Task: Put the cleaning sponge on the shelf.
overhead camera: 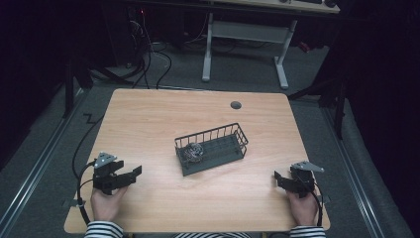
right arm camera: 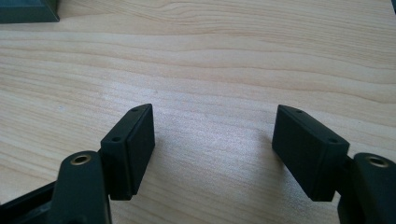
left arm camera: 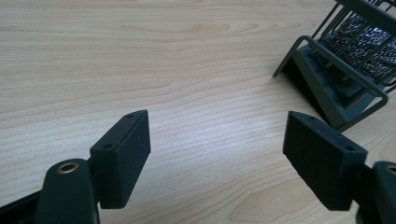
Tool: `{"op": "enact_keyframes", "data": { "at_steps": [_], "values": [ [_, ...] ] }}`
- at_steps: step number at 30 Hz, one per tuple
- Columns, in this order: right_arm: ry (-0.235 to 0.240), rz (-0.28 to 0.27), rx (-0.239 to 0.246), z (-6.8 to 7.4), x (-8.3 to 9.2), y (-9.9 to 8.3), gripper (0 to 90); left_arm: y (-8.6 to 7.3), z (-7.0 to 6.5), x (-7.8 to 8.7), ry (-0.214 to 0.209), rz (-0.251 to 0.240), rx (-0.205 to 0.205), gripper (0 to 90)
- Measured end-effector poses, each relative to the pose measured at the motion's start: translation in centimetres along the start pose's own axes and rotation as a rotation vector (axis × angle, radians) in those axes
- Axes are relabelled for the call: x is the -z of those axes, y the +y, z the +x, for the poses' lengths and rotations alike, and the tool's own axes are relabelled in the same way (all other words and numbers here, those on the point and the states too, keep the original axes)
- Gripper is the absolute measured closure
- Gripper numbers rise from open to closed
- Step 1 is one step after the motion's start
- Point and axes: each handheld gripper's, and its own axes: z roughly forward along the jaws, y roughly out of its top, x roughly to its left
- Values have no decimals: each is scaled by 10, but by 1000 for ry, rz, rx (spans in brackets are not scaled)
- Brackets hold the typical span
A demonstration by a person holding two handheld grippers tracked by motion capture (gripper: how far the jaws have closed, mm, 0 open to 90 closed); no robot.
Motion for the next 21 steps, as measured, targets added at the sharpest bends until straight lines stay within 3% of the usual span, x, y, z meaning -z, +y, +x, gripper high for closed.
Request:
{"op": "enact_keyframes", "data": {
  "at_steps": [10,21],
  "values": [
    [0,1,2,0,0,0,301,-4,10,-6,38,-4,27,250],
    [-1,1,2,0,0,0,301,-5,15,-17,94,3,20,259]
  ]
}}
